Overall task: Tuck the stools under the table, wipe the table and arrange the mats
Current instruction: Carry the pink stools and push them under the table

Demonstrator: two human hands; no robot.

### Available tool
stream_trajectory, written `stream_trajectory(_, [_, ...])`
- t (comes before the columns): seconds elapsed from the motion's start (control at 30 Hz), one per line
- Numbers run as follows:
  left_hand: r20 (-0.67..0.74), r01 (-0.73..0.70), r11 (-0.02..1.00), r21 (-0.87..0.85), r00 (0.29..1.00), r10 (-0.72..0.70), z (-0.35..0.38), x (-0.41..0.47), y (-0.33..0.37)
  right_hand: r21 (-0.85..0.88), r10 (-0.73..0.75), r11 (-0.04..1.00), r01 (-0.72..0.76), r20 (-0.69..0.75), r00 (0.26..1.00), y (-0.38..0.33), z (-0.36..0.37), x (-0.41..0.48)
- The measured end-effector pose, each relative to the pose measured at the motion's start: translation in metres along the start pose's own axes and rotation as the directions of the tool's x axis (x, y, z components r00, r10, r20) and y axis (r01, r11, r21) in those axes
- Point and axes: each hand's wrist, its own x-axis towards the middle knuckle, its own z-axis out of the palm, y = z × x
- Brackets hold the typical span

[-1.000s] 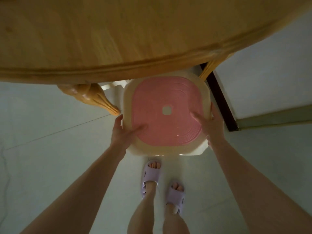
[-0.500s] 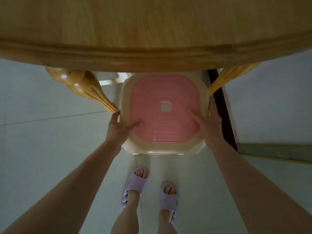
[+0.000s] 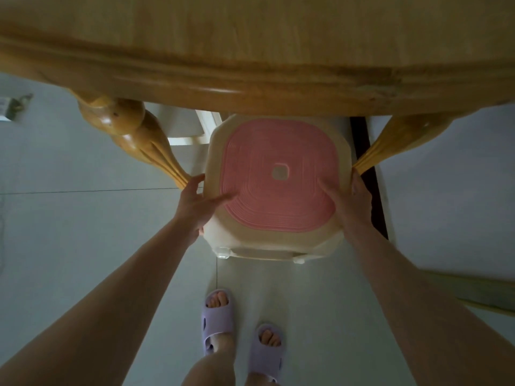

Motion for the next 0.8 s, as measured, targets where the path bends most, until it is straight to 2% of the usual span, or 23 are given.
stream_trajectory(0.17, [-0.021,-0.046,0.999,0.023,0.999,0.047,0.006,-0.001,-0.01,-0.061,-0.01,0.998,0.011,0.017,1.0,-0.003,-0.001,-0.004])
stream_trajectory(0.27, [-0.097,-0.094,0.995,0.019,0.991,0.095,0.013,-0.014,-0.026,-0.002,-0.012,1.0,0.012,-0.011,1.0,0.002,-0.002,-0.019])
stream_trajectory(0.43, [-0.147,-0.066,0.998,-0.012,0.987,0.063,0.024,-0.034,-0.046,0.062,0.142,0.989,-0.137,-0.096,0.985,0.028,0.01,-0.056])
stream_trajectory(0.53, [-0.142,-0.088,0.996,-0.022,0.986,0.084,0.026,-0.035,-0.047,0.005,0.108,0.994,-0.109,-0.139,0.984,0.038,0.018,-0.065])
stream_trajectory(0.8, [-0.211,-0.136,0.989,-0.062,0.97,0.12,0.032,-0.027,-0.048,0.006,0.012,1.0,-0.01,-0.234,0.972,0.042,0.022,-0.05])
